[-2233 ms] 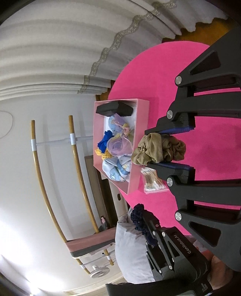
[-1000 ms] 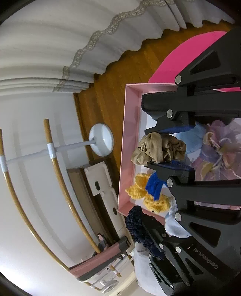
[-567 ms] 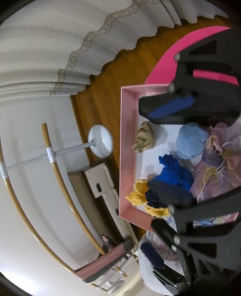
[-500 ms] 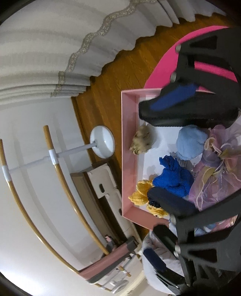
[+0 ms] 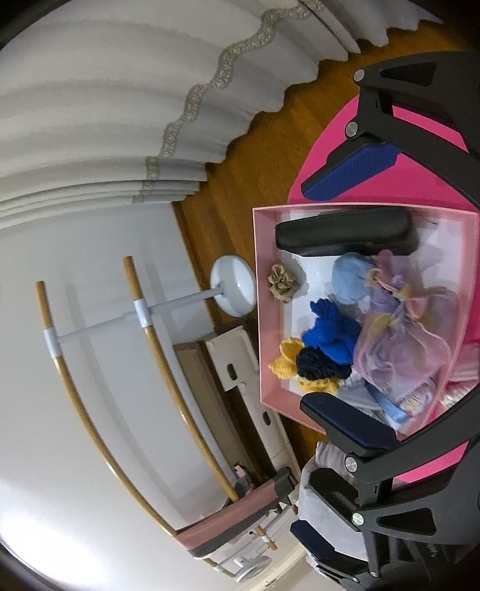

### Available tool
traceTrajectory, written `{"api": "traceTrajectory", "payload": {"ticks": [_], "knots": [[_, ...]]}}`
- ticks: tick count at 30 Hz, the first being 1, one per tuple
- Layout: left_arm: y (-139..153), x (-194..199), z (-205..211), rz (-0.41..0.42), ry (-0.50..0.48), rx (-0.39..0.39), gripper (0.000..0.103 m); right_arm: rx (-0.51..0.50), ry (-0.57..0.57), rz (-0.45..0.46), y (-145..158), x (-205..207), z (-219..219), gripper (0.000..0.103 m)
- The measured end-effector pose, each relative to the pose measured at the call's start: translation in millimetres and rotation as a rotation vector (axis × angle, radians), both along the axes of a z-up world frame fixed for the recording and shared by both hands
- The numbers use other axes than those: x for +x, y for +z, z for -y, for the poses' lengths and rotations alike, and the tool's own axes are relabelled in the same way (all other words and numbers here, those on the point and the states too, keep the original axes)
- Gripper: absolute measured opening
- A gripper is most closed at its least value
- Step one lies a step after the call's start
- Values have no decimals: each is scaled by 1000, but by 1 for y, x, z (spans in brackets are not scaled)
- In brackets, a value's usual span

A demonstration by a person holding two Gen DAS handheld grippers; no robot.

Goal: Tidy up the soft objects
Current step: 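Withdraw both tools from the box back over the table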

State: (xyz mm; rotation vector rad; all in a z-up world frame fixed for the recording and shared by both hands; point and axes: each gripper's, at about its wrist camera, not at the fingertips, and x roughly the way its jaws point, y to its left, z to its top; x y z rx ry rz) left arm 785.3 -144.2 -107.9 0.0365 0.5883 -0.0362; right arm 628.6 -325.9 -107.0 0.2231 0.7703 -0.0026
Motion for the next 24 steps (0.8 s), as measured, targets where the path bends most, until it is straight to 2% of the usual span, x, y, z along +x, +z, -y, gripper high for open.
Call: {"api": "traceTrajectory", "payload": {"ticks": [11, 24], "knots": [[7, -131, -32, 71, -6, -35, 103, -44, -20, 135, 38, -90, -17, 103], [16, -236, -49, 117, 11, -68, 103, -66, -9, 240, 71, -181, -39, 103]]}}
